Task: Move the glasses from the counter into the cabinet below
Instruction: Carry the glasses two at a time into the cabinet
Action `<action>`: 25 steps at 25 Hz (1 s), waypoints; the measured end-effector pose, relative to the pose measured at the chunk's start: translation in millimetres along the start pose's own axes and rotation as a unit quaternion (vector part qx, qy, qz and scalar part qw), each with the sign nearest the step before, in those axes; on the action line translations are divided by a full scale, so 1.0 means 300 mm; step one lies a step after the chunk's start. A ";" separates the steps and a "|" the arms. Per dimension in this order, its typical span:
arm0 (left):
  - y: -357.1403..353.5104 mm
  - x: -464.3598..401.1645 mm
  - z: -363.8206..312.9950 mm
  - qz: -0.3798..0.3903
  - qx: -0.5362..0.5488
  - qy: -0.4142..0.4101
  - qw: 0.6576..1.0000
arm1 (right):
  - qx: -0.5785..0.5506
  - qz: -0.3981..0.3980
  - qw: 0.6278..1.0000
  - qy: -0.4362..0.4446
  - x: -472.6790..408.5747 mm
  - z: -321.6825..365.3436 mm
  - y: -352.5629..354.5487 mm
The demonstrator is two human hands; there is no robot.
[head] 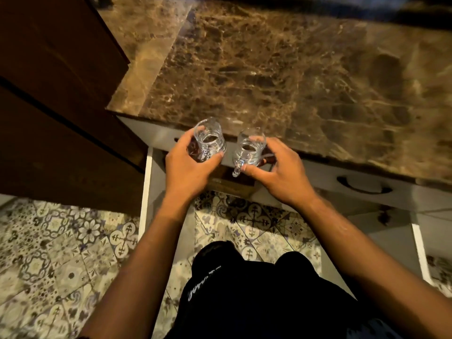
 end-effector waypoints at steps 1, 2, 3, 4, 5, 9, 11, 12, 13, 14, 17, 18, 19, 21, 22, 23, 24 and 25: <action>-0.021 0.056 0.021 -0.007 0.002 0.009 1.000 | -0.001 0.012 1.000 0.001 0.047 -0.011 0.013; -0.046 0.114 0.044 -0.011 0.005 0.019 1.000 | -0.002 0.024 1.000 -0.001 0.097 -0.025 0.023; -0.076 0.169 0.070 -0.014 0.011 0.033 0.999 | -0.006 0.034 0.999 -0.006 0.148 -0.042 0.035; -0.108 0.225 0.099 -0.017 0.014 0.050 0.999 | -0.012 0.041 0.999 -0.014 0.204 -0.059 0.047; -0.141 0.276 0.128 -0.018 0.015 0.066 0.998 | -0.016 0.044 0.999 -0.022 0.258 -0.075 0.061; -0.261 0.406 0.252 0.000 0.004 0.115 0.993 | -0.001 0.064 0.996 -0.061 0.449 -0.161 0.079; -0.321 0.432 0.313 0.017 -0.004 0.123 0.992 | 0.007 0.063 0.994 -0.086 0.535 -0.224 0.069; -0.352 0.437 0.350 0.025 -0.004 0.123 0.992 | 0.010 0.058 0.993 -0.101 0.574 -0.264 0.056; -0.384 0.432 0.392 0.031 -0.004 0.123 0.992 | 0.010 0.051 0.992 -0.118 0.604 -0.307 0.040; -0.413 0.421 0.436 0.034 -0.005 0.121 0.992 | 0.011 0.043 0.990 -0.135 0.627 -0.352 0.021; -0.481 0.373 0.561 0.047 -0.020 0.100 0.994 | 0.017 0.015 0.986 -0.163 0.671 -0.484 -0.045; -0.508 0.349 0.613 0.056 -0.032 0.091 0.994 | 0.018 0.004 0.985 -0.170 0.687 -0.541 -0.074; -0.534 0.323 0.670 0.062 -0.045 0.085 0.993 | 0.019 -0.006 0.985 -0.173 0.705 -0.598 -0.100; -0.577 0.279 0.786 0.066 -0.069 0.086 0.992 | 0.028 -0.015 0.985 -0.171 0.745 -0.708 -0.152; -0.602 0.259 0.857 0.066 -0.074 0.098 0.990 | 0.041 -0.008 0.985 -0.166 0.764 -0.771 -0.184; -0.627 0.244 0.927 0.065 -0.070 0.113 0.989 | 0.053 -0.001 0.985 -0.163 0.781 -0.829 -0.209; -0.648 0.234 0.994 0.060 -0.064 0.131 0.988 | 0.061 0.007 0.985 -0.160 0.795 -0.885 -0.233; -0.677 0.226 1.073 0.053 -0.057 0.144 0.987 | 0.064 0.011 0.985 -0.157 0.815 -0.954 -0.266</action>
Point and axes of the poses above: each hand's wrist, its own x-axis away from the middle knuckle, its own y-axis out of the back of the hand, z = x × y, the point moved 9 cm from there along -x, towards the middle knuckle, and after that the axes turned 13 degrees about y, right-handed, at the moved point
